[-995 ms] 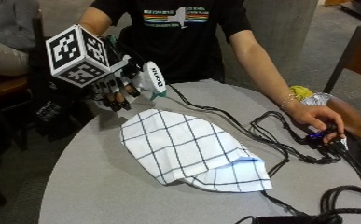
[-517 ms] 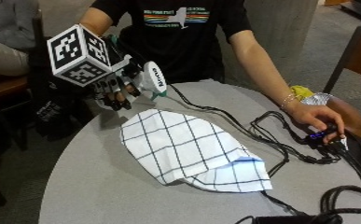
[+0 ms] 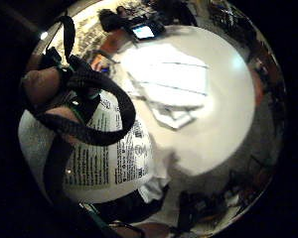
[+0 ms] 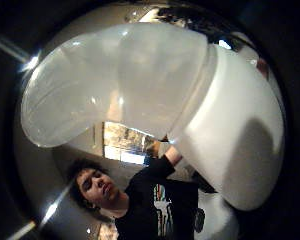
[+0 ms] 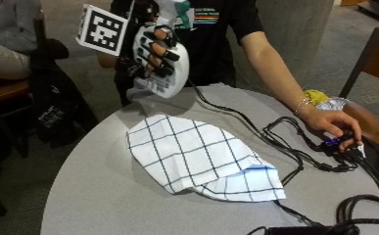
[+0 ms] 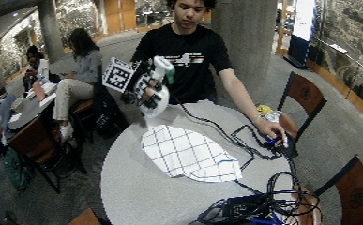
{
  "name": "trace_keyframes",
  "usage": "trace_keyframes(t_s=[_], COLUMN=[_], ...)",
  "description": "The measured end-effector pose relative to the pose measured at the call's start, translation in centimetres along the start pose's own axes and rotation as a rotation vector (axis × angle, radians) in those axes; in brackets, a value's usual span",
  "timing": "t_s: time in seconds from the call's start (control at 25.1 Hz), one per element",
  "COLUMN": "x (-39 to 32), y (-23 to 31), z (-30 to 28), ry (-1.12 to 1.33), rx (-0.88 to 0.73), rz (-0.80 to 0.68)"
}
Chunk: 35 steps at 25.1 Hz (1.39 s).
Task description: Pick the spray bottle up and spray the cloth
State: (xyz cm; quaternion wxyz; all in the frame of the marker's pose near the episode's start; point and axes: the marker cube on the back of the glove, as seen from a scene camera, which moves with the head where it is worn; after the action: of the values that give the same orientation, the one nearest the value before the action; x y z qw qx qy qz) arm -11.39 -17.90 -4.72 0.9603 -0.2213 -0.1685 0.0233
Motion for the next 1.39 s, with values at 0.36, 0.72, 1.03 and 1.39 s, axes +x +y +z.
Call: trace_keyframes(t_s=[0.36, 0.72, 1.03, 1.39], x=[-2.0, -0.8, 0.5, 1.0], y=[-1.8, -2.0, -1.6, 2.6], z=[12.1, 20.3, 21.7, 16.7], ry=[-0.223, -0.198, -0.187, -0.123], rx=[-0.070, -0.169, -0.212, -0.040], rz=[-0.204, -0.209, -0.167, -0.116])
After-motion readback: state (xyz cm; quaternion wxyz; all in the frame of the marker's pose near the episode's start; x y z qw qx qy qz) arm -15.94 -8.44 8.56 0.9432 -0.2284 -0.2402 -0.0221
